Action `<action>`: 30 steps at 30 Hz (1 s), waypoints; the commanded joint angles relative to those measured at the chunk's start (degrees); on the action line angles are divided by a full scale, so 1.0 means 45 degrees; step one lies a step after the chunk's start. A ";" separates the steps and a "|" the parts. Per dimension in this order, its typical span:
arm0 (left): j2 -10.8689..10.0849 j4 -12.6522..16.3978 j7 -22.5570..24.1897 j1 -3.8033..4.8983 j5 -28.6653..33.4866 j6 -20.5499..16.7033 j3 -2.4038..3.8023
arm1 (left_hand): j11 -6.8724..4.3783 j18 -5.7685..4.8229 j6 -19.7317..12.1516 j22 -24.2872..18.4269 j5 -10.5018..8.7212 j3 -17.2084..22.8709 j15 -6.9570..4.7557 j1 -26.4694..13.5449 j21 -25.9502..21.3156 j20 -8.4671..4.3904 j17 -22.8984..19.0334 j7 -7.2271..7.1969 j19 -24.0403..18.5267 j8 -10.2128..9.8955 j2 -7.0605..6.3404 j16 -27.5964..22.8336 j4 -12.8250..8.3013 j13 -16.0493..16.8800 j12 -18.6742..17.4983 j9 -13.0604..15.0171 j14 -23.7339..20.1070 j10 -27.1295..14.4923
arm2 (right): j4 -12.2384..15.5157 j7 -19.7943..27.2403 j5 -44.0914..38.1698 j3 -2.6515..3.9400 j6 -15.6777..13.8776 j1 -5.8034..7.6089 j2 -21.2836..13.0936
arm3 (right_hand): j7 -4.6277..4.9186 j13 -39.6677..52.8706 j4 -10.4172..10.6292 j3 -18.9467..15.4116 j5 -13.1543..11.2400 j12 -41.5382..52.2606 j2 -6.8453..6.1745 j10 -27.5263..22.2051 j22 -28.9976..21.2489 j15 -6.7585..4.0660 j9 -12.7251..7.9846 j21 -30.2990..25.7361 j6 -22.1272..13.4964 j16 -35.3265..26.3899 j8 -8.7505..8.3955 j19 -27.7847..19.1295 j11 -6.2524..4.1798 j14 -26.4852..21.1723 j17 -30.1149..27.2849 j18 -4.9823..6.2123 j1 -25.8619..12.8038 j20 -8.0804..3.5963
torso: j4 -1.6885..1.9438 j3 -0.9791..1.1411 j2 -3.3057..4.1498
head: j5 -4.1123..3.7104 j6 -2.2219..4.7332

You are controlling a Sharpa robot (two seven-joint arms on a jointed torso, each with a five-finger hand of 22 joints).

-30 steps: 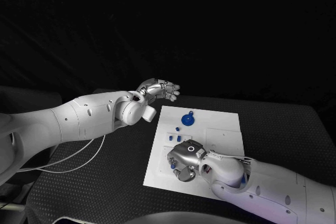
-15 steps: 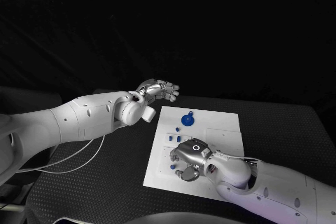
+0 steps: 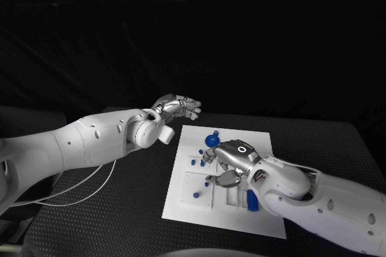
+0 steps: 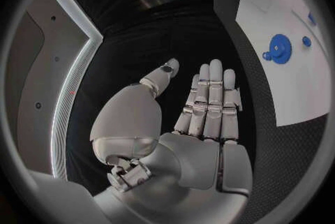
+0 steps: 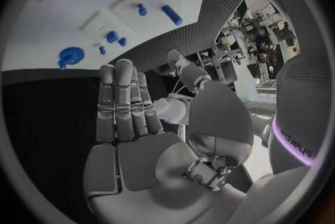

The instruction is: Assemble the parts on the task board

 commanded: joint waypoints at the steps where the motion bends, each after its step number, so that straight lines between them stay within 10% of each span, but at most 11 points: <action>1: -0.0019 -0.0008 0.0114 0.0008 0.0021 0.0169 0.0006 | -0.0007 0.0108 -0.0102 0.0024 0.0011 0.0003 0.0040 -0.0101 -0.0072 0.0064 0.0016 -0.0006 0.0035 -0.0030 -0.0054 -0.0057 0.0042 -0.0017 -0.0015 -0.0017 0.0021 -0.0099 | -0.0002 0.0175 0.3308 0.0058 0.0205 0.0503 -0.0557 | -0.0081 0.0072 0.0194 0.0331 -0.0023 0.0284 0.0021 0.0419 0.0003 -0.0085 0.0051 0.0091 0.0102 0.0111 0.0119 0.0210 -0.0159 0.0182 0.0036 0.0368 0.0316 -0.0107 | -0.0018 -0.0001 -0.0003 | -0.0215 0.0155; 7: -0.0052 -0.0114 0.0108 -0.0005 0.0019 0.0180 -0.0003 | -0.0010 0.0108 -0.0091 0.0031 0.0007 0.0001 0.0040 -0.0098 -0.0076 0.0065 0.0031 -0.0010 0.0037 -0.0021 -0.0062 -0.0064 0.0041 -0.0016 -0.0008 -0.0014 0.0027 -0.0091 | -0.0019 -0.0774 0.6622 0.0050 0.2069 0.1432 -0.1840 | -0.0413 0.2614 0.1062 -0.0612 -0.0021 0.3928 0.0225 0.1424 0.0279 -0.0857 0.0463 0.1138 0.0445 0.1417 0.0492 0.0573 -0.1011 0.0282 0.0732 0.0350 0.0071 -0.0502 | -0.0066 -0.0010 -0.0031 | -0.0629 0.0380; 15: 0.0010 -0.0241 0.0104 -0.0143 0.0018 0.0220 -0.0006 | -0.0013 0.0108 -0.0085 0.0037 0.0005 0.0001 0.0039 -0.0098 -0.0079 0.0065 0.0044 -0.0012 0.0040 -0.0015 -0.0063 -0.0072 0.0045 -0.0016 -0.0004 -0.0011 0.0031 -0.0085 | 0.0222 -0.1965 0.8547 -0.0135 0.3246 0.1470 -0.2780 | -0.0780 0.7086 0.1507 -0.1023 -0.0040 0.9269 0.0507 0.0189 0.0289 -0.1323 0.0917 0.2900 0.0574 0.4244 0.0561 0.1200 -0.1428 0.0984 0.2268 0.0368 -0.0349 -0.1050 | -0.0159 0.0019 -0.0112 | -0.0867 0.0514; 21: 0.0025 -0.0301 0.0113 -0.0242 0.0016 0.0220 -0.0008 | -0.0013 0.0108 -0.0084 0.0039 0.0004 0.0000 0.0039 -0.0100 -0.0080 0.0066 0.0047 -0.0013 0.0040 -0.0014 -0.0063 -0.0074 0.0046 -0.0016 -0.0003 -0.0011 0.0032 -0.0084 | 0.0472 -0.3942 0.8973 -0.0745 0.4795 0.1470 -0.3401 | -0.0882 0.8919 0.1882 -0.1022 -0.0028 1.1556 0.0602 0.0210 0.0268 -0.1327 0.1064 0.3331 0.0596 0.5343 0.0536 0.1555 -0.1549 0.1232 0.3014 0.0368 -0.0801 -0.1249 | -0.0209 0.0032 -0.0183 | -0.0971 0.0415; 30: 0.0091 -0.0339 0.0124 -0.0307 0.0014 0.0224 -0.0009 | -0.0015 0.0108 -0.0082 0.0044 0.0004 0.0000 0.0040 -0.0101 -0.0082 0.0066 0.0058 -0.0014 0.0043 -0.0010 -0.0059 -0.0083 0.0051 -0.0016 0.0000 -0.0010 0.0033 -0.0081 | 0.0942 -0.5169 0.9541 -0.1526 0.5262 0.1465 -0.3871 | -0.0931 1.0787 0.2833 -0.0969 -0.0018 1.3428 0.1057 -0.0328 0.0249 -0.1481 0.1490 0.3803 0.0702 0.6057 0.0612 0.1841 -0.1605 0.1151 0.3666 0.0368 -0.2300 -0.1639 | -0.0287 0.0008 -0.0265 | -0.1030 0.0239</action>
